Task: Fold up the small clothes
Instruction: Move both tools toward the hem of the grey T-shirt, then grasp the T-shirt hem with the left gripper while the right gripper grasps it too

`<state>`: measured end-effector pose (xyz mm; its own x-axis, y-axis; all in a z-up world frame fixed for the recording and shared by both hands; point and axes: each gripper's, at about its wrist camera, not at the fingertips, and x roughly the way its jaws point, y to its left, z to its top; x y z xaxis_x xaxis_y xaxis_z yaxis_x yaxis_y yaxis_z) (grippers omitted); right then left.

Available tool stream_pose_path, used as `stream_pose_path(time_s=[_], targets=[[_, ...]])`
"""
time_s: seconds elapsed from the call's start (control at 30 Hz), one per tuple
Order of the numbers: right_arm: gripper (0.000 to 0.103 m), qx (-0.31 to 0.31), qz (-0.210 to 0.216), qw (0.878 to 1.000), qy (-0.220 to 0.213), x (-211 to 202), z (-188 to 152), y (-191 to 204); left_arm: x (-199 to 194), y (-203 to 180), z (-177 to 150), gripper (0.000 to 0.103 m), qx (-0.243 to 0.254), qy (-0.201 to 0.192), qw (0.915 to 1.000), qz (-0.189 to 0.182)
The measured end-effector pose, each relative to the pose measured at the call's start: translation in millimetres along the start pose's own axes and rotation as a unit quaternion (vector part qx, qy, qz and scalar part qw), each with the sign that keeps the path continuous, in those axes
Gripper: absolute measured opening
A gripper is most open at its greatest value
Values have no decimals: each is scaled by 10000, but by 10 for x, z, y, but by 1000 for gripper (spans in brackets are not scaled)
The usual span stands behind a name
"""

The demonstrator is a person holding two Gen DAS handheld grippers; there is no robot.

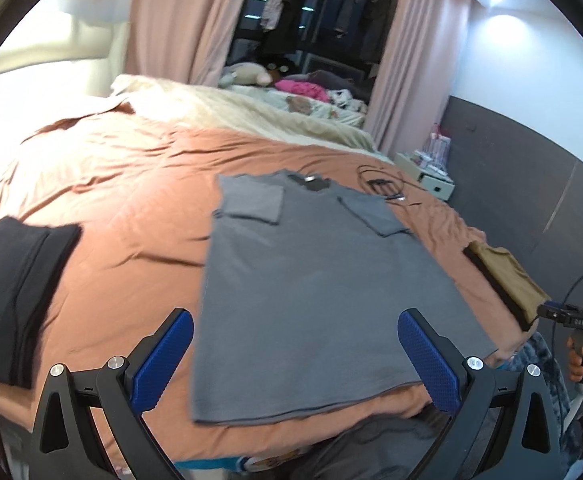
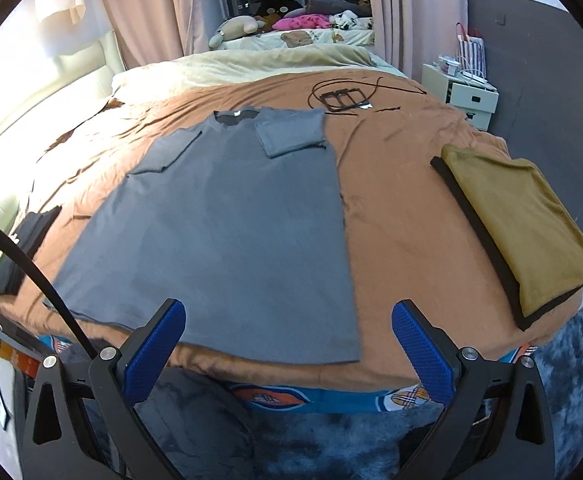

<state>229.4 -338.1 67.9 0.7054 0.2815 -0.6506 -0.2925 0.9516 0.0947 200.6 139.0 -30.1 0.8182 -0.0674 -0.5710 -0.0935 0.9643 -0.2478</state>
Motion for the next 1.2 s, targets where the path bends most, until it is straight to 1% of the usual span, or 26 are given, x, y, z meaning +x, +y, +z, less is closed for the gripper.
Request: stream_pose_path(time_s=[0.13,0.23,0.27,0.3,0.33,0.4,0.43,0.5,0.53,0.57,0.6,0.67,0.7,0.77,0.83,0.97,1.1,1.2], targets=[[103,240,114,9996,4,76,-123,-105,-11,324,-110,102,-432,66,9990,-89],[103,385,189,9991,50,179,-208,-196,-18,513,-197,97,-576,69,9983,38],[99,420,242,9988,72,215,-242,-224,-8,550,-218,93,-611,96,9980,96],[93,473,258,9985,94,255,-275,-253,3,594,-247,88,-665,139,9976,127],[90,516,266,9983,110,287,-302,-294,27,657,-284,85,-764,210,9968,121],[79,647,389,9970,183,378,-344,-357,75,728,-347,74,-899,327,9953,117],[78,725,490,9959,226,434,-365,-391,108,755,-387,72,-956,393,9945,142],[75,842,589,9943,293,530,-394,-459,183,804,-486,64,-1042,546,9929,191],[74,868,620,9938,317,564,-409,-475,226,817,-532,62,-1076,615,9921,199],[70,902,666,9931,350,612,-422,-503,280,836,-592,59,-1123,709,9910,155],[66,950,703,9923,378,657,-440,-532,324,843,-631,58,-1154,792,9900,158],[61,1072,724,9907,413,742,-463,-600,383,899,-714,56,-1267,884,9877,231],[60,1147,764,9895,427,778,-481,-637,406,922,-736,54,-1350,912,9865,190],[60,1301,851,9869,439,844,-514,-706,483,978,-807,53,-1544,1027,9825,150],[59,1450,909,9842,454,915,-523,-767,532,1007,-854,53,-1635,1103,9802,152],[53,1727,1115,9773,520,1041,-589,-874,656,1051,-929,53,-1937,1239,9732,45],[53,2073,1266,9689,466,1129,-630,-1023,782,1046,-970,53,-2165,1376,9665,-104],[53,2323,1324,9627,426,1172,-656,-1157,859,1060,-1027,53,-2325,1495,9610,-118]])
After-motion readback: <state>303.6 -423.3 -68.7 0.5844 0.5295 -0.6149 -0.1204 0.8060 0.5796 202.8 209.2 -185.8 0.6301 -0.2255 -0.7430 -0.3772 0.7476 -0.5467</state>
